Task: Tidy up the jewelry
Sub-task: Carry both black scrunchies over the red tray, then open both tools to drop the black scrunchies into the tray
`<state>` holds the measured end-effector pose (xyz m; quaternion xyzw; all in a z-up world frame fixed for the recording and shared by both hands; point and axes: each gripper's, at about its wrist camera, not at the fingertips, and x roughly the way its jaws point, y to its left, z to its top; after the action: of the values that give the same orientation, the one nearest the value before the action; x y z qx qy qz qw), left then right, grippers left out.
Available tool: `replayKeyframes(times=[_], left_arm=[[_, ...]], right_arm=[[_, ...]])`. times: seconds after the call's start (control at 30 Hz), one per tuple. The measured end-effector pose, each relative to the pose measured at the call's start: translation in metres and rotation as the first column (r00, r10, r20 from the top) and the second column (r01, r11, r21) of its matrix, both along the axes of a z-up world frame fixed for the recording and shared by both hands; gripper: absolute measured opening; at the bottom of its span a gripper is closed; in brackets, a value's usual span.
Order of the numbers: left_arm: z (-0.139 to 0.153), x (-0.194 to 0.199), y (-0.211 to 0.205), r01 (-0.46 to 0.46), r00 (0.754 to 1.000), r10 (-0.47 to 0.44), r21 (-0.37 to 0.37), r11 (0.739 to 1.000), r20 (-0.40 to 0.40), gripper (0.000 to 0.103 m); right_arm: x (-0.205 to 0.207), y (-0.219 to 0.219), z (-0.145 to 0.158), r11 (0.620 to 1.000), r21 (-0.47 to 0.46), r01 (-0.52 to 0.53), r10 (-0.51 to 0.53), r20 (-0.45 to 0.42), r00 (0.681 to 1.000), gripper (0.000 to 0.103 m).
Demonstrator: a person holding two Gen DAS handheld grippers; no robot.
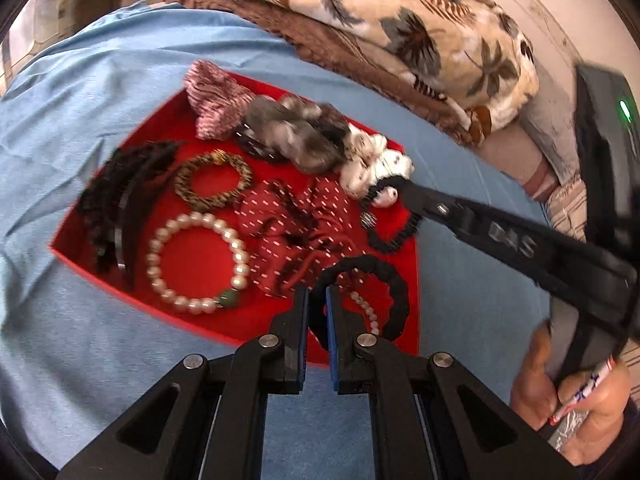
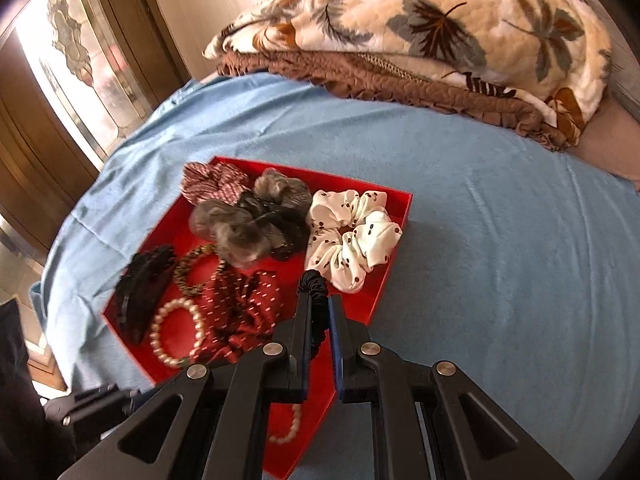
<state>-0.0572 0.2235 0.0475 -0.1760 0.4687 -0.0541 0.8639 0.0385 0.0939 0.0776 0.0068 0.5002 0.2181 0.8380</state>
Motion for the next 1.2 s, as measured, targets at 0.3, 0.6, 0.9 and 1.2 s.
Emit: replayKeyframes(times=[0.3, 0.6, 0.9, 1.2], left_arm=[[-0.005, 0.003, -0.005, 0.004, 1.000, -0.004, 0.018, 1.000, 0.000, 0.009], [0.011, -0.009, 0.000, -0.008, 0.999, 0.008, 0.002, 1.000, 0.039, 0.032], [0.047, -0.037, 0.009, -0.100, 0.990, 0.089, 0.103, 0.990, 0.110, 0.045], [0.093, -0.071, -0.002, -0.201, 0.958, 0.133, 0.269, 0.942, 0.253, 0.064]], right_arm=[[0.016, 0.003, -0.017, 1.000, -0.022, -0.008, 0.008, -0.020, 1.000, 0.011], [0.008, -0.003, 0.003, 1.000, -0.030, -0.002, 0.003, 0.031, 1.000, 0.034], [-0.034, -0.034, 0.033, 0.999, -0.020, 0.036, -0.034, 0.085, 0.996, 0.046], [-0.089, -0.070, 0.043, 0.993, 0.004, 0.114, -0.114, 0.096, 0.989, 0.049]])
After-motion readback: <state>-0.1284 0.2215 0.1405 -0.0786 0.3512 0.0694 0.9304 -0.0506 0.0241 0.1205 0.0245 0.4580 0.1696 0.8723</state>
